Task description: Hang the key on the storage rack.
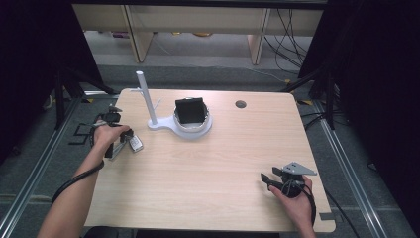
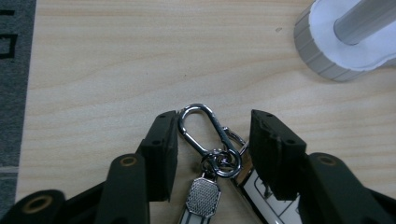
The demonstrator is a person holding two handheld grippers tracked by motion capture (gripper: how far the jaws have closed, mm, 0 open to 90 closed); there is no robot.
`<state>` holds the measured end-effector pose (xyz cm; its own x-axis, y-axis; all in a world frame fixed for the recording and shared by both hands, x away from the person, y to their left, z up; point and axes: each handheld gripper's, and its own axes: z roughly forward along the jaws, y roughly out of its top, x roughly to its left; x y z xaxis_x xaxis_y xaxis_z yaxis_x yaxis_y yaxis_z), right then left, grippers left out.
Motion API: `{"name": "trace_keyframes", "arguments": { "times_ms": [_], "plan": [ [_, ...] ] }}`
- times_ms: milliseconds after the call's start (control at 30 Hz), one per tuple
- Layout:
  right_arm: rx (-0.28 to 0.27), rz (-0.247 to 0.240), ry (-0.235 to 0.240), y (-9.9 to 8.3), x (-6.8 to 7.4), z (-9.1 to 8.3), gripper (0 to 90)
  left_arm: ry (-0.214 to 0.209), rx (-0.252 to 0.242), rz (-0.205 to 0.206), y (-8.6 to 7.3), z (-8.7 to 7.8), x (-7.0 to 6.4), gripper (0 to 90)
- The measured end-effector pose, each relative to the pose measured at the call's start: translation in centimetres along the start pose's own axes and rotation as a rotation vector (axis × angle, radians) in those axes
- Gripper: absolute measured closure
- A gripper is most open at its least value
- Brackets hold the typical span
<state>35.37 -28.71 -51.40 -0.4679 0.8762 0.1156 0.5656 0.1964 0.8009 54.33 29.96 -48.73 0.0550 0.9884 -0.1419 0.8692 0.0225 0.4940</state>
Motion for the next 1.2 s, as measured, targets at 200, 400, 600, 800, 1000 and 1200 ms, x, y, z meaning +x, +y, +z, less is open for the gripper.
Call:
{"name": "trace_keyframes", "arguments": {
  "times_ms": [200,400,600,800,1000,1200],
  "plan": [
    [-0.005,0.020,0.012,-0.1,0.1,0.1,43.4,-0.020,0.012,-0.018,0.2,0.0,0.1,58.5],
    [-0.003,0.019,0.016,-0.1,0.1,0.1,43.4,-0.040,0.015,-0.040,0.3,0.1,0.2,61.7],
    [0.001,0.009,0.002,-0.1,0.1,0.1,43.3,-0.054,0.039,-0.043,0.5,0.0,0.7,66.7],
    [-0.011,-0.027,0.002,-0.1,-0.2,0.1,43.3,-0.048,0.041,-0.056,0.5,-0.1,0.8,68.9],
    [0.003,0.007,0.009,-0.1,0.2,0.0,43.4,-0.051,0.045,-0.048,0.6,-0.1,0.8,73.1],
    [0.009,0.021,0.010,-0.1,0.3,-0.1,43.4,-0.055,0.050,-0.050,0.9,-0.2,1.1,72.6]
  ]
}}
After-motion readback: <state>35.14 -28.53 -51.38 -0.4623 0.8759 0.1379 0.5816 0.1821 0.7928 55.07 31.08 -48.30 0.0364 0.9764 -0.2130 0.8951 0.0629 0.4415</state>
